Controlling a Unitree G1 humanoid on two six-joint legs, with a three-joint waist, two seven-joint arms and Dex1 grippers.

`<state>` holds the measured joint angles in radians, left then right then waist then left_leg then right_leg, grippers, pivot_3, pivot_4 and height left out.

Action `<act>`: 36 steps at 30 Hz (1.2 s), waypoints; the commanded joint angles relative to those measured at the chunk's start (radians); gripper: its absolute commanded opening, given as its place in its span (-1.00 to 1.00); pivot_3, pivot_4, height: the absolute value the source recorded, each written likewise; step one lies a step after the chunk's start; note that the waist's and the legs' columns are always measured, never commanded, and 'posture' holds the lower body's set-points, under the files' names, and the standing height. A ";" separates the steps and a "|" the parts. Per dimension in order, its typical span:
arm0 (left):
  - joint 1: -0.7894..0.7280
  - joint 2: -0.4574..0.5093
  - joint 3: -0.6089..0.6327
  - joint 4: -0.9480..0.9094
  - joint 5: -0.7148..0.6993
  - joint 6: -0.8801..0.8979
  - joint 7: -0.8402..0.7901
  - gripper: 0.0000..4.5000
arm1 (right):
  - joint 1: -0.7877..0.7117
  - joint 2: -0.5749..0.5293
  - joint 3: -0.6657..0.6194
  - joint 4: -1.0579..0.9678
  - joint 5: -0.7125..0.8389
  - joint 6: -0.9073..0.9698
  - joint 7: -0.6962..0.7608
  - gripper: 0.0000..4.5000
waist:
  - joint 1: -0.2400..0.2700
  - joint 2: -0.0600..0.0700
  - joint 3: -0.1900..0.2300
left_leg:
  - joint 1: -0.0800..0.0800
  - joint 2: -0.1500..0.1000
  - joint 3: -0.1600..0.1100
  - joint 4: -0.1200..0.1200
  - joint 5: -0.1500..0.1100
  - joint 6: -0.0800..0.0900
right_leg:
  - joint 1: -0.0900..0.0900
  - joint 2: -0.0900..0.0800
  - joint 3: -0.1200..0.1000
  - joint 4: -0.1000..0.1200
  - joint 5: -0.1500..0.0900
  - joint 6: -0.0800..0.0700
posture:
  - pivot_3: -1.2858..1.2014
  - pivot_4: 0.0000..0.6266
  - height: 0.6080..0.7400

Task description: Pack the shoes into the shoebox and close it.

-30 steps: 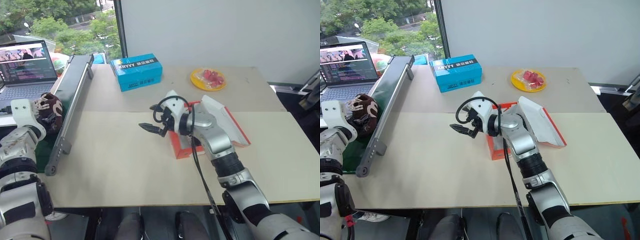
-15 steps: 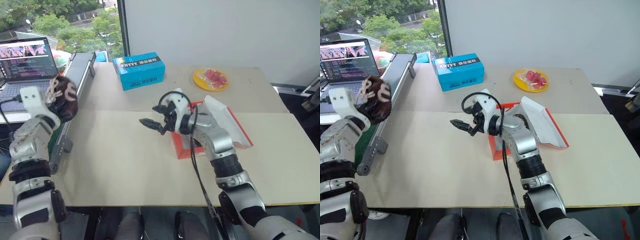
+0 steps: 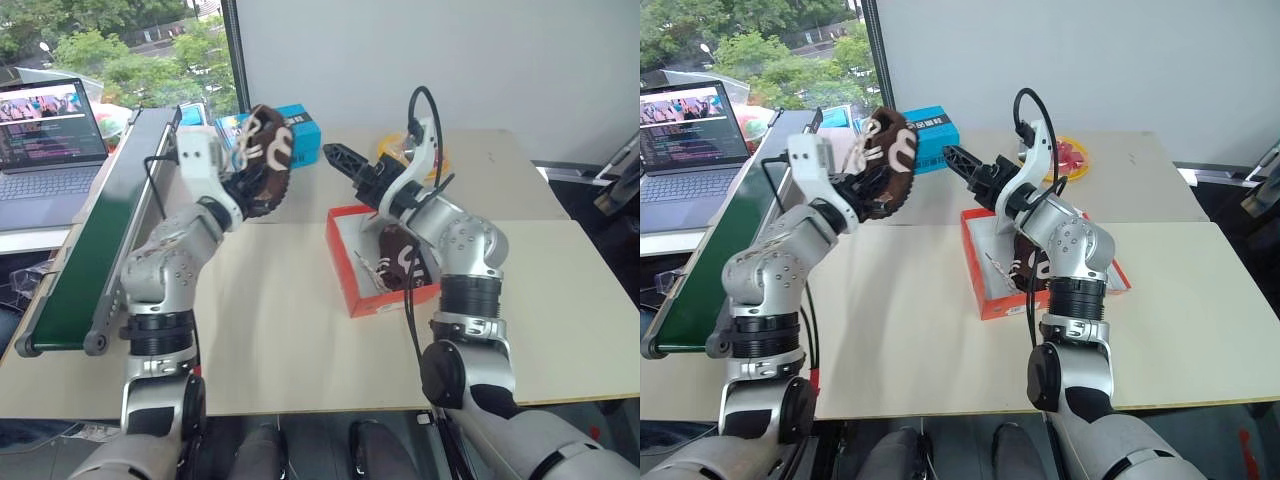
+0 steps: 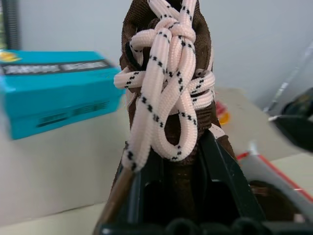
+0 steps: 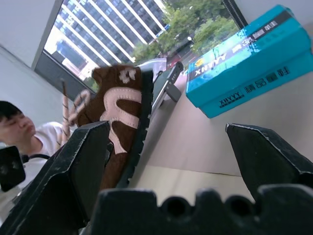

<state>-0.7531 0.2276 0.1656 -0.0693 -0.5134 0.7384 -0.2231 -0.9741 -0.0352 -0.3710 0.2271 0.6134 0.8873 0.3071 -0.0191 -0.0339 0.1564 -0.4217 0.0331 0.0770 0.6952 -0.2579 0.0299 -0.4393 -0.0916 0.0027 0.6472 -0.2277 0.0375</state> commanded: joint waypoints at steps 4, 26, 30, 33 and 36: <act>-0.017 -0.070 -0.080 -0.066 -0.003 -0.007 -0.001 -0.85 | 0.010 -0.002 0.018 -0.070 0.049 -0.003 -0.021 1.00 | 0.000 0.000 0.000 | 0.000 0.000 0.000 0.000 0.000 0.000 | 0.000 0.000 0.000 0.000 0.000 0.000 | 0.03 -0.52 1.00; 0.003 0.003 -0.004 -0.063 -0.050 0.044 -0.028 0.01 | -0.030 -0.011 -0.022 -0.025 0.125 -0.060 -0.053 -0.82 | 0.001 0.000 0.000 | 0.000 0.000 0.000 0.000 0.000 0.001 | 0.000 0.001 0.000 -0.001 0.000 0.000 | 0.03 -0.52 1.00; 0.051 0.177 0.046 -0.050 -0.033 0.039 -0.119 0.56 | -0.055 -0.059 -0.009 -0.022 0.107 -0.066 -0.044 -0.83 | -0.004 0.000 0.000 | 0.000 0.000 0.000 0.000 0.000 0.000 | 0.000 0.001 0.001 -0.001 0.000 0.000 | 0.03 -0.52 1.00; 0.100 0.294 0.085 -0.026 -0.012 0.019 -0.163 0.56 | -0.114 -0.155 0.016 0.016 0.070 -0.071 -0.009 -0.83 | -0.007 0.001 0.001 | 0.000 0.000 0.000 0.000 0.001 0.000 | -0.001 0.001 0.001 -0.001 0.000 0.000 | 0.03 -0.52 1.00; 0.149 0.354 0.079 -0.048 -0.014 0.021 -0.216 0.56 | -0.174 -0.290 0.113 0.085 -0.032 -0.058 0.048 -0.83 | -0.001 0.002 0.001 | -0.001 0.000 0.000 0.000 0.000 0.001 | -0.001 0.001 0.000 -0.001 0.000 0.000 | 0.03 -0.52 1.00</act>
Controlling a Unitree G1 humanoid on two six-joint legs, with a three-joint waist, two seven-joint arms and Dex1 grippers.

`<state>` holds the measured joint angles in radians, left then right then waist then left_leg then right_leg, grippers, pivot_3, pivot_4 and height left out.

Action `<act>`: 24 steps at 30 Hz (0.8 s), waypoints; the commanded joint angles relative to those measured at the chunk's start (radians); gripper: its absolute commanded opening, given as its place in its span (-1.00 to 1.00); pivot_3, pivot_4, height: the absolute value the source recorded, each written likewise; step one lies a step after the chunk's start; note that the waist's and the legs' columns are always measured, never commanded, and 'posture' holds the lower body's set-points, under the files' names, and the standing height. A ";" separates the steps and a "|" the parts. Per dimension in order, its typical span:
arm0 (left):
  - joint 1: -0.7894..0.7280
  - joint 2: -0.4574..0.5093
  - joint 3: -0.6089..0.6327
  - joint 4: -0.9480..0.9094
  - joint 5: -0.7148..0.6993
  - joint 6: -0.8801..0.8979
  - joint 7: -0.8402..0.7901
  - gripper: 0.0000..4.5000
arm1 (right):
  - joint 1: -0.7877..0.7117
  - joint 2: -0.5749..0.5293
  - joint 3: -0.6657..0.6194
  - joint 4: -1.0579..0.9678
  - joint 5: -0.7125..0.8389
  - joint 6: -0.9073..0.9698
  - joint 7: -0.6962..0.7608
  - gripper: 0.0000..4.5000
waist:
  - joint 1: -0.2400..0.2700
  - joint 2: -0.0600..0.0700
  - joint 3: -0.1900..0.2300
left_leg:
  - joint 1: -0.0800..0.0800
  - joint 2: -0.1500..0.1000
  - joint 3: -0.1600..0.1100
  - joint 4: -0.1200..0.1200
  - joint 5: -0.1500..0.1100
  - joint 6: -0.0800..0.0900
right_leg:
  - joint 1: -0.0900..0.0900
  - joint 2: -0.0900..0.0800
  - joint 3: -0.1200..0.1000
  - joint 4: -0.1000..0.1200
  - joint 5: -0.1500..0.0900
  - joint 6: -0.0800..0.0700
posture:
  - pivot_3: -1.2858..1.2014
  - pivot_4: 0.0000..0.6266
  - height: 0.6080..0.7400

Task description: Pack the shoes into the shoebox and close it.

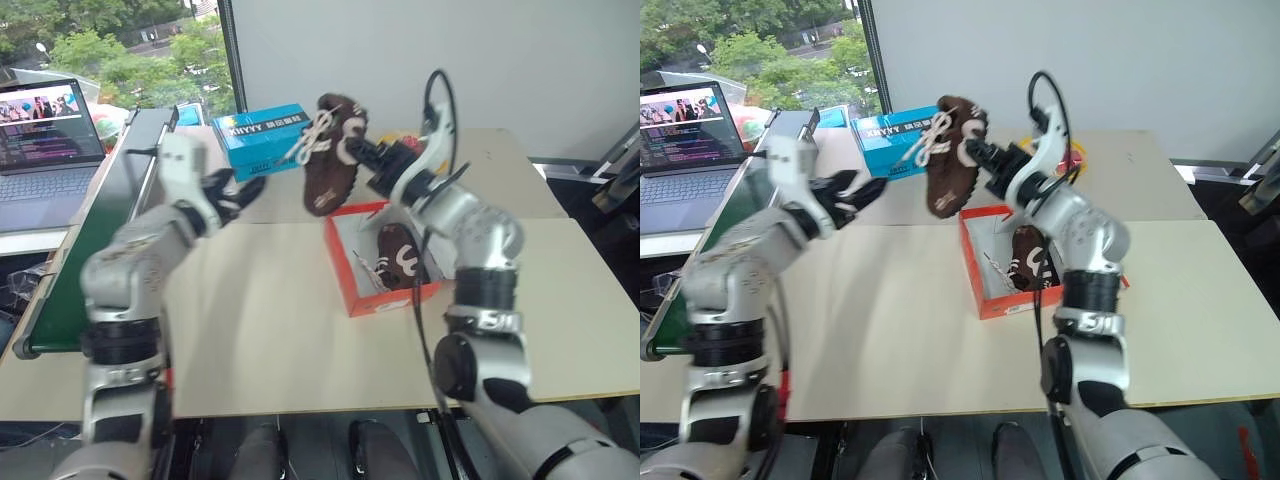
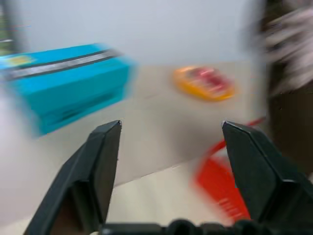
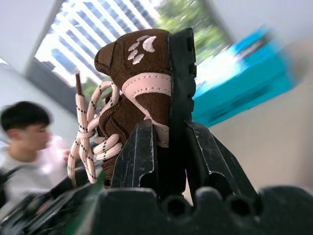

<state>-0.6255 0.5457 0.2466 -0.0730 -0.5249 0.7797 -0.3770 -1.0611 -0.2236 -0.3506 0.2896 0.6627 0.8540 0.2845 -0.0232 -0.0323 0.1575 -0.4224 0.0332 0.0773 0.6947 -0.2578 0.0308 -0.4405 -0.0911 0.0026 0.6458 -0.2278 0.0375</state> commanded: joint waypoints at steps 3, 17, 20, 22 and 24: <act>0.081 0.065 -0.038 -0.105 -0.007 -0.019 -0.124 0.56 | -0.129 -0.227 0.230 0.101 -0.188 -0.014 0.182 -0.83 | 0.007 0.000 0.000 | 0.000 0.000 0.001 0.000 -0.001 0.001 | 0.001 0.000 0.000 -0.002 0.000 0.000 | 0.03 -0.52 1.00; 0.233 0.070 -0.110 -0.231 0.070 -0.051 -0.151 0.56 | -0.073 -0.319 0.376 0.270 -0.275 0.129 0.444 -0.83 | 0.008 0.000 0.000 | 0.001 0.001 0.003 0.000 -0.002 0.003 | 0.001 0.000 0.002 -0.002 0.000 0.000 | 0.03 -0.52 1.00; 0.254 0.073 -0.110 -0.248 0.072 -0.050 -0.148 0.56 | -0.054 -0.316 0.352 0.268 -0.268 0.167 0.440 -0.83 | 0.011 0.000 0.000 | 0.000 0.001 0.003 0.000 -0.002 0.004 | 0.001 0.000 0.003 -0.002 0.000 0.000 | 0.03 -0.52 1.00; 0.262 0.078 -0.110 -0.255 0.078 -0.055 -0.146 0.56 | -0.032 -0.316 0.335 0.241 -0.241 0.222 0.450 -0.83 | 0.010 0.001 0.000 | 0.000 0.000 0.003 0.000 -0.002 0.004 | 0.001 0.000 0.003 -0.002 0.000 0.000 | 0.03 -0.52 1.00; 0.262 0.071 -0.097 -0.261 0.072 -0.052 -0.138 0.56 | 0.002 -0.319 0.333 0.223 -0.233 0.253 0.457 -0.83 | 0.010 0.001 0.000 | 0.000 0.001 0.003 0.000 -0.002 0.004 | 0.001 0.000 0.003 -0.002 0.000 0.000 | 0.03 -0.52 1.00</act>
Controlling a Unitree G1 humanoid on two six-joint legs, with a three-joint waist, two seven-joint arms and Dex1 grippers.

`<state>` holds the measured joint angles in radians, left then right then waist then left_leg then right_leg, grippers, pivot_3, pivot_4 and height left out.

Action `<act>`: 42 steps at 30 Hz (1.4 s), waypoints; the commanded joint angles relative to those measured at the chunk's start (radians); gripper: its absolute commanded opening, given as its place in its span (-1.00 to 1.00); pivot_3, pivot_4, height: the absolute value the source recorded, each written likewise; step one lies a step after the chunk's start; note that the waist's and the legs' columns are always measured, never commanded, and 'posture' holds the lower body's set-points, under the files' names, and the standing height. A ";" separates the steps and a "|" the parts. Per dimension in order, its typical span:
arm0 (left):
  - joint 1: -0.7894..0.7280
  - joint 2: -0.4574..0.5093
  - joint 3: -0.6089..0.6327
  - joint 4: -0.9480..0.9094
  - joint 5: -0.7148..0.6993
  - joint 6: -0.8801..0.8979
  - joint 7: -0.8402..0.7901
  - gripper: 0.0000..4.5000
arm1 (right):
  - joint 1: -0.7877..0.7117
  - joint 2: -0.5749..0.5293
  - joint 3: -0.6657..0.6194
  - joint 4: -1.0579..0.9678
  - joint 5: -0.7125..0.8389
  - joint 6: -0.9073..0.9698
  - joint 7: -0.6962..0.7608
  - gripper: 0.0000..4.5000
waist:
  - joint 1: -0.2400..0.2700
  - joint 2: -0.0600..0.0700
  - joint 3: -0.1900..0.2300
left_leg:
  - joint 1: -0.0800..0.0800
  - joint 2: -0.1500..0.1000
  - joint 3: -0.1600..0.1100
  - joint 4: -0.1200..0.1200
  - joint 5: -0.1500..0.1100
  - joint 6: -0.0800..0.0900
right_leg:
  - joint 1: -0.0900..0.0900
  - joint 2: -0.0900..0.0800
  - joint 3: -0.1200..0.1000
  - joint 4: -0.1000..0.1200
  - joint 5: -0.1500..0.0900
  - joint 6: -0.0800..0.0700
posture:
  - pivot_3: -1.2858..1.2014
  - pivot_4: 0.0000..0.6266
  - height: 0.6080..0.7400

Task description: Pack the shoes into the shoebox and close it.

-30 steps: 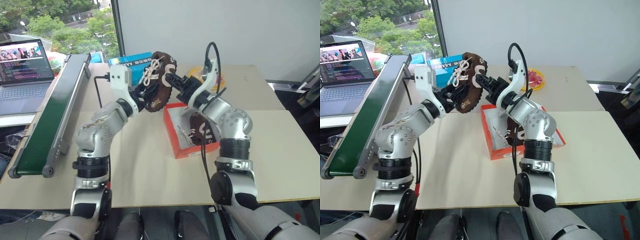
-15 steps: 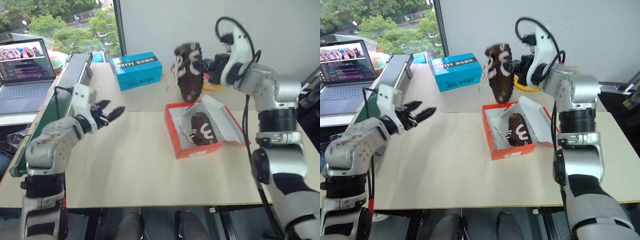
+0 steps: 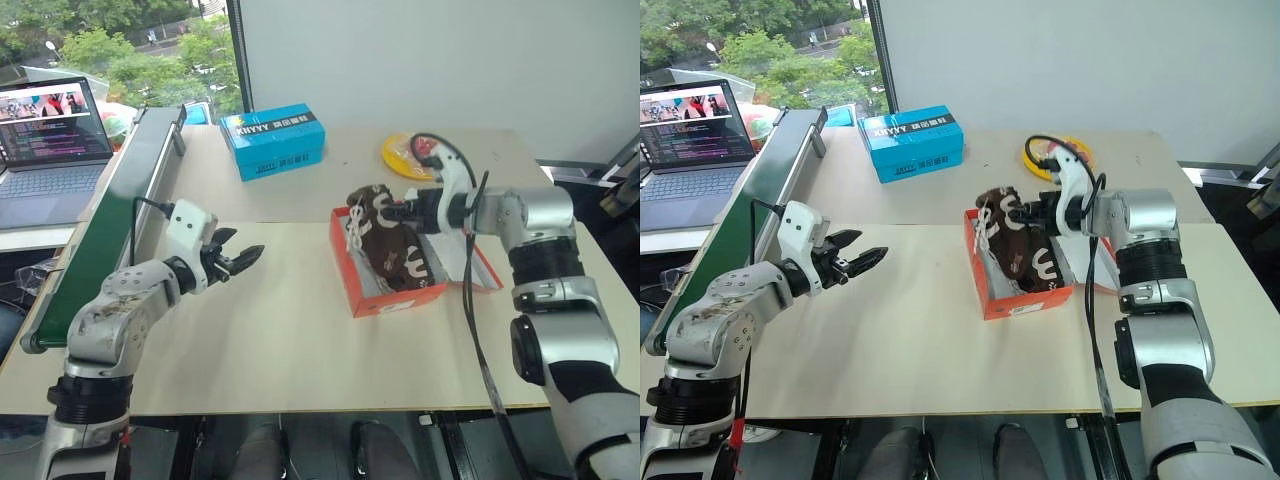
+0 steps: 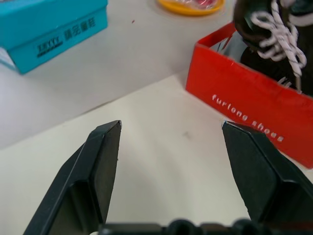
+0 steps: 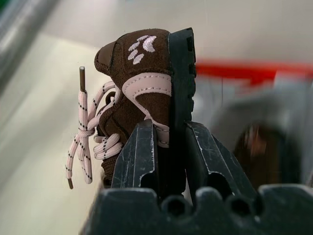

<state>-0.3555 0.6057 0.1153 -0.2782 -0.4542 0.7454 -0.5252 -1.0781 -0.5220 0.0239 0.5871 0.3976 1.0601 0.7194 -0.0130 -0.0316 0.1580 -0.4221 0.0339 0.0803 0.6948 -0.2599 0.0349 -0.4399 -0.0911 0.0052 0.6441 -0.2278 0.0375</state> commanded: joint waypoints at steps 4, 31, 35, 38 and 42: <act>-0.006 0.006 0.039 -0.072 -0.004 -0.009 0.017 0.56 | 0.051 -0.005 -0.033 -0.044 -0.002 0.010 -0.007 -0.83 | 0.000 0.000 0.000 | 0.000 0.000 0.000 0.000 0.000 0.000 | 0.001 0.000 0.000 0.000 0.000 0.000 | 0.03 -0.52 1.00; -0.031 0.045 -0.024 -0.068 0.015 -0.016 -0.043 0.56 | 0.063 0.154 0.058 0.030 -0.265 -0.205 -0.152 0.30 | -0.007 -0.006 -0.005 | 0.021 0.001 0.002 -0.005 -0.001 0.000 | 0.015 0.000 0.003 -0.003 -0.001 -0.001 | 0.03 -0.52 1.00; -0.052 0.063 -0.051 -0.042 0.023 -0.036 -0.093 0.56 | 0.104 0.116 -0.014 -0.237 -0.204 0.004 -0.163 0.89 | 0.002 -0.006 -0.005 | 0.012 0.000 0.001 -0.006 0.000 -0.001 | 0.009 -0.001 0.002 -0.002 0.000 -0.001 | 0.03 -0.52 1.00; -0.079 0.068 -0.082 -0.013 0.031 -0.056 -0.139 0.56 | 0.137 0.073 -0.094 -0.474 -0.150 0.197 -0.188 0.95 | 0.004 -0.005 -0.004 | 0.004 0.000 0.001 -0.003 0.000 -0.001 | 0.002 -0.001 0.002 0.000 0.000 -0.001 | 0.03 -0.52 1.00; -0.136 0.058 -0.134 0.050 0.055 -0.098 -0.195 0.56 | 0.182 0.003 -0.156 -0.666 -0.113 0.338 -0.205 0.95 | 0.004 -0.005 -0.004 | 0.003 0.000 0.001 -0.001 -0.001 0.001 | 0.001 -0.001 0.002 -0.001 0.000 -0.001 | 0.03 -0.52 1.00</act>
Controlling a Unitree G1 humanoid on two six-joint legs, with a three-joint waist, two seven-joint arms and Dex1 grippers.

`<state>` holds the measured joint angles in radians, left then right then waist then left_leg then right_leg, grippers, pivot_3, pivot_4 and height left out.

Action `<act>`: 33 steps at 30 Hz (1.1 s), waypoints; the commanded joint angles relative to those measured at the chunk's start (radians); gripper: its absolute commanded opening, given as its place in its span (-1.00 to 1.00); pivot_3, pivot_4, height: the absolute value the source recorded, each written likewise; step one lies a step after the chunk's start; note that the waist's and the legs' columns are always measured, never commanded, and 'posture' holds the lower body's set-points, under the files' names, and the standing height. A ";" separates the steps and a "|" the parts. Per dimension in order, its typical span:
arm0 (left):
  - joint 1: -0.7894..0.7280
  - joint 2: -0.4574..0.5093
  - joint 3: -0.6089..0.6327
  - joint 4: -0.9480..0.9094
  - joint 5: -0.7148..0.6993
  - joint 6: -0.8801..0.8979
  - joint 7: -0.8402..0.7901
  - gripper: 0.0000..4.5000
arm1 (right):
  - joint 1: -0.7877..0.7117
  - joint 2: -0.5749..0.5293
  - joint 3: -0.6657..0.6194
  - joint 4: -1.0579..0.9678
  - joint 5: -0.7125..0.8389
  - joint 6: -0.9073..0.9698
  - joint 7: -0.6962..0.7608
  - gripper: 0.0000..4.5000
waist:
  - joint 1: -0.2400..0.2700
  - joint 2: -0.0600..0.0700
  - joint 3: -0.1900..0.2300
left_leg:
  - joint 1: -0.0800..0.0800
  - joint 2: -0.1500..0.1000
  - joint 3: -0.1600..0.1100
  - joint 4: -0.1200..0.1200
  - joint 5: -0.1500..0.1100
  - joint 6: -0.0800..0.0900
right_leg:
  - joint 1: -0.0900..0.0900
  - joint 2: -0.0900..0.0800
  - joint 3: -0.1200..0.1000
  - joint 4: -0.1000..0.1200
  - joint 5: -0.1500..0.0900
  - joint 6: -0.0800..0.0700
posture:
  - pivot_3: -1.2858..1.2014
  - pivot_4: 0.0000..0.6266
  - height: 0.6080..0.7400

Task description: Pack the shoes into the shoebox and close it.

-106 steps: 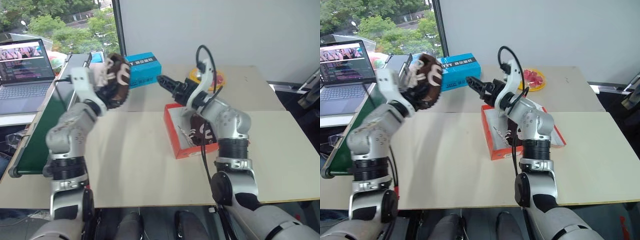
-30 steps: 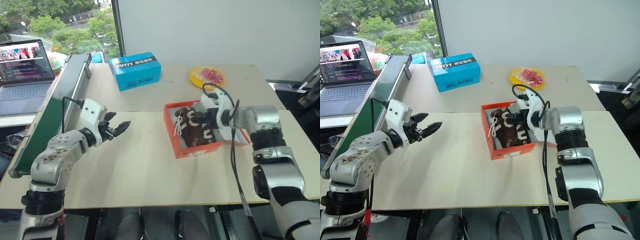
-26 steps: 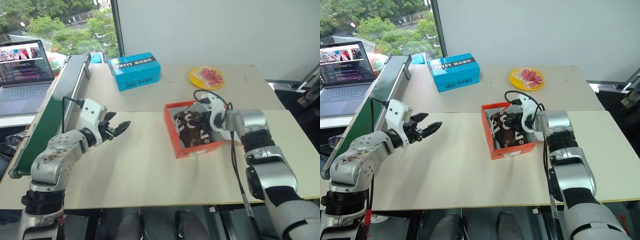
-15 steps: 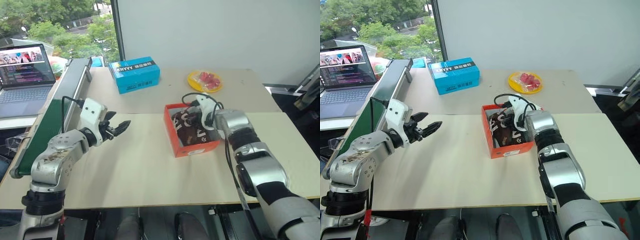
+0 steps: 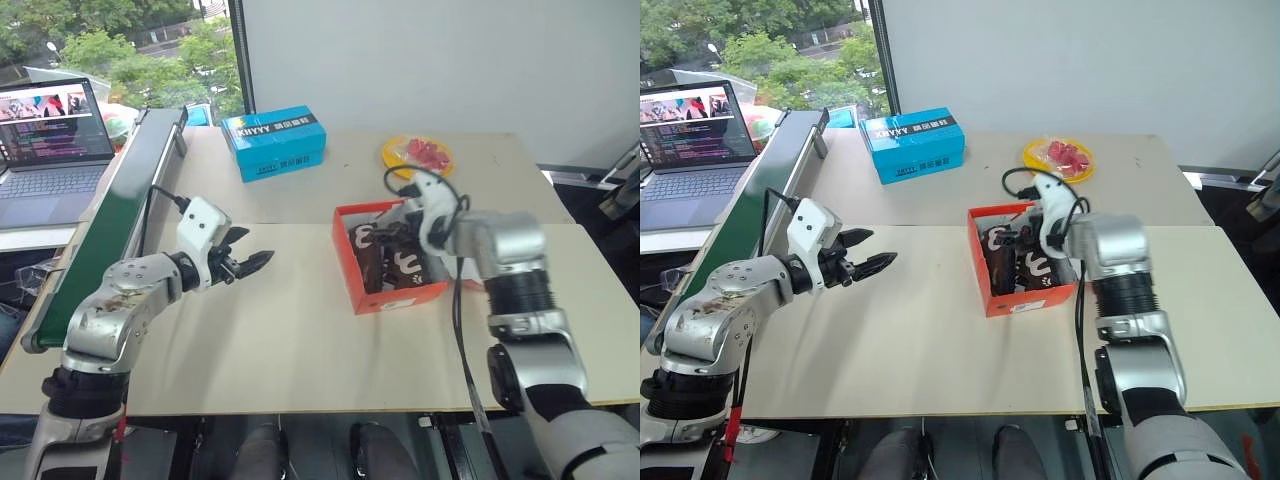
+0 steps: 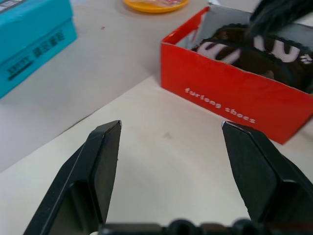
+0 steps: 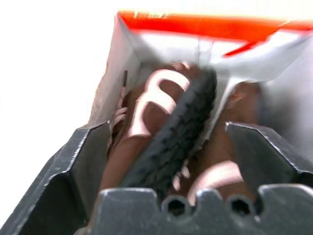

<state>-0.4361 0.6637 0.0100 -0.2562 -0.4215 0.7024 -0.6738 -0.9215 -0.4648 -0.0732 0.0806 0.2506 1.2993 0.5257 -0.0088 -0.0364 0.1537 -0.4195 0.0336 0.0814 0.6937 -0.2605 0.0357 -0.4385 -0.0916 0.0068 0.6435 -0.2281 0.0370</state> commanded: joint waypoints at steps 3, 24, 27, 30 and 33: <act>-0.110 -0.014 -0.070 0.083 0.038 -0.089 -0.095 0.56 | 0.059 -0.116 -0.097 -0.256 0.046 0.156 -0.020 0.95 | 0.002 0.000 0.000 | 0.000 0.000 0.000 0.000 0.000 0.000 | 0.000 0.000 0.000 -0.003 0.000 0.000 | 0.03 -0.52 1.00; -0.415 -0.093 -0.184 0.383 0.133 -0.237 -0.350 0.56 | 0.877 -0.113 -0.323 -0.717 0.104 0.124 -0.102 -0.97 | 0.011 0.000 0.000 | 0.001 -0.001 -0.001 0.002 0.000 0.002 | 0.002 0.002 0.002 -0.004 -0.001 0.002 | 0.03 -0.52 1.00; -0.402 -0.076 -0.183 0.365 0.137 -0.229 -0.365 0.56 | 0.878 -0.013 -0.214 -0.535 -0.020 -0.185 -0.218 -0.97 | -0.002 0.000 0.000 | 0.002 -0.002 0.000 0.002 0.000 0.002 | 0.002 0.002 0.005 -0.003 -0.001 0.002 | 0.03 -0.52 1.00; -0.383 -0.058 -0.167 0.342 0.120 -0.195 -0.380 0.56 | 0.882 0.032 -0.148 -0.375 -0.096 -0.402 -0.271 -0.97 | -0.005 -0.001 0.000 | 0.004 -0.002 0.001 0.002 0.000 0.002 | 0.003 0.002 0.005 -0.004 -0.002 0.002 | 0.03 -0.52 1.00; -0.358 -0.030 -0.165 0.322 0.135 -0.192 -0.383 0.56 | 0.859 0.044 -0.123 -0.231 -0.135 -0.559 -0.289 -0.97 | -0.007 0.000 0.000 | 0.004 -0.001 0.001 0.001 0.000 0.002 | 0.003 0.002 0.005 -0.003 -0.002 0.002 | 0.03 -0.52 1.00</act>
<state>-0.7982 0.6155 -0.1770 0.1152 -0.2829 0.5073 -1.0504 -0.0399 -0.4219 -0.1925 -0.2238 0.1550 0.8558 0.2610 -0.0157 -0.0368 0.1534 -0.4150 0.0326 0.0822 0.6953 -0.2608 0.0373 -0.4355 -0.0889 0.0119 0.6402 -0.2304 0.0394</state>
